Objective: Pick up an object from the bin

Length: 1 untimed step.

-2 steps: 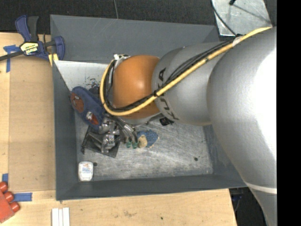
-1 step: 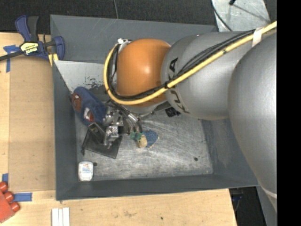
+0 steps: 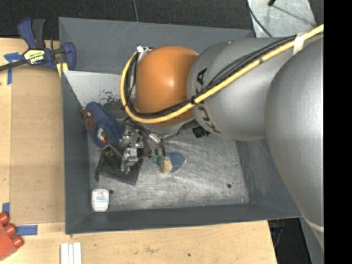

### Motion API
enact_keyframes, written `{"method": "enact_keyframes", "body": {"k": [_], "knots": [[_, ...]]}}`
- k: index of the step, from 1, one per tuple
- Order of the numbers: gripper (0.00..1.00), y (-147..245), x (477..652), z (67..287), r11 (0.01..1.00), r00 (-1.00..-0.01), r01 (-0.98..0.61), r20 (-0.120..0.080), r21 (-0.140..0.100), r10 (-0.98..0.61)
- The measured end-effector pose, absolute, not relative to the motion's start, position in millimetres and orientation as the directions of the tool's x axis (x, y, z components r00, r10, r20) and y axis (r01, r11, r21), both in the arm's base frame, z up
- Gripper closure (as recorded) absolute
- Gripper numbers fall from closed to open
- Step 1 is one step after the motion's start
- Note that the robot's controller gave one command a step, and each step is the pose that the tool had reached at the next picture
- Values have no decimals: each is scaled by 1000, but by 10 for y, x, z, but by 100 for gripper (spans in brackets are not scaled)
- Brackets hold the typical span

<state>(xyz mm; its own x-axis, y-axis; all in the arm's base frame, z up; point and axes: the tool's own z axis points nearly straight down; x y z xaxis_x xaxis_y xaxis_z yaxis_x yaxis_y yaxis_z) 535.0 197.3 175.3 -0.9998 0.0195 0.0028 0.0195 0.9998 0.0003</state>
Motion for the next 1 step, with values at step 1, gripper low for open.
{"method": "enact_keyframes", "body": {"k": [1], "knots": [[100,2006,5366,2251,1000,-1000,-24,1,0,-24]]}}
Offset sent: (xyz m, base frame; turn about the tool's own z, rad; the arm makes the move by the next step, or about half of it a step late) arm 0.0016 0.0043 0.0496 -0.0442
